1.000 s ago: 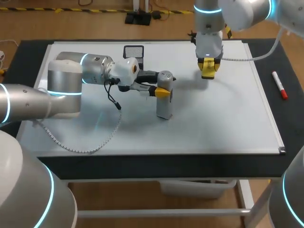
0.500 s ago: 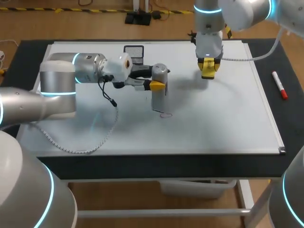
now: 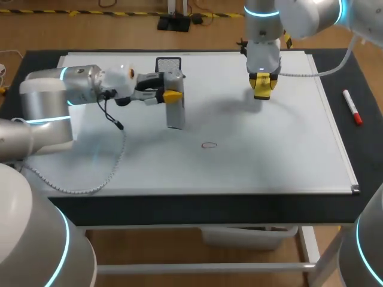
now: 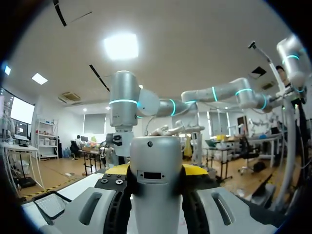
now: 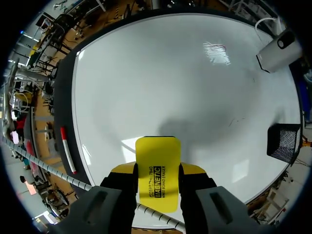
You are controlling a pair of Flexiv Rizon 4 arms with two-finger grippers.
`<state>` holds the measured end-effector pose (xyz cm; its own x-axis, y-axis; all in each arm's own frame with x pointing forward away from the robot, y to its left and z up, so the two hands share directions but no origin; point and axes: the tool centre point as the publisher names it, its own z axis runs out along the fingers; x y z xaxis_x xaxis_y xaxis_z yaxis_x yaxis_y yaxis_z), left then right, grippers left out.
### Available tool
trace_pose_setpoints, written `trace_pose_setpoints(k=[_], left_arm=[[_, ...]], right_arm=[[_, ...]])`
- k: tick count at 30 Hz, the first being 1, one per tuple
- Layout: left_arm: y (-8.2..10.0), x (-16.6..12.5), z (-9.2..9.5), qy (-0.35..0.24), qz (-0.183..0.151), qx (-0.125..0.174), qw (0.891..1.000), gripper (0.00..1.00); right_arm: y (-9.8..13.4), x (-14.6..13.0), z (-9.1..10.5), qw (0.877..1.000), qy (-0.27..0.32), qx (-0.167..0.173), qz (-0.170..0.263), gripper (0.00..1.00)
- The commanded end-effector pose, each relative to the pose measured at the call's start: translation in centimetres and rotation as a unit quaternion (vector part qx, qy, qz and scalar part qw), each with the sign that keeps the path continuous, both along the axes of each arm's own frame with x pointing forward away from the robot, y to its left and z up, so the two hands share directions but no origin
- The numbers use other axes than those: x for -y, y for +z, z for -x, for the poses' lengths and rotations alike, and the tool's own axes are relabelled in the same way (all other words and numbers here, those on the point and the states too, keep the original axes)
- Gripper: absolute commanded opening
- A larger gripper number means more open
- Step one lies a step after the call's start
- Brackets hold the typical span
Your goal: Pick up the inspection probe, press it on each red-marked spot on the whiteboard one by one, put down the probe, pick up the eraser, and wipe off all the red marks.
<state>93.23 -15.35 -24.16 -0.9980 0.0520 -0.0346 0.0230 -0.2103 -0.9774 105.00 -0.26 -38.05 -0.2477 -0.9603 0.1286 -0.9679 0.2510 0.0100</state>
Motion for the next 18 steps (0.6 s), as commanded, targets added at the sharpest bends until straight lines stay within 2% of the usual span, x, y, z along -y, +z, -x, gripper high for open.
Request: trace_pose_setpoints(k=[1, 14, 18], left_arm=[[0.6, -2.7, -0.1, 0.039, -0.005, -0.001, 0.999, 0.00], [0.9, -8.6, -3.9, 0.116, -0.007, -0.001, 0.993, 0.00], [0.7, -10.1, -5.0, 0.136, 0.001, -0.009, 0.991, 0.00]], right_arm=[[0.2, 0.1, 0.0, 1.000, 0.001, 0.000, 0.001, 0.00], [0.2, 0.1, 0.0, 1.000, 0.001, 0.000, 0.001, 0.00], [0.2, 0.1, 0.0, 1.000, 0.001, 0.000, 0.001, 0.00]])
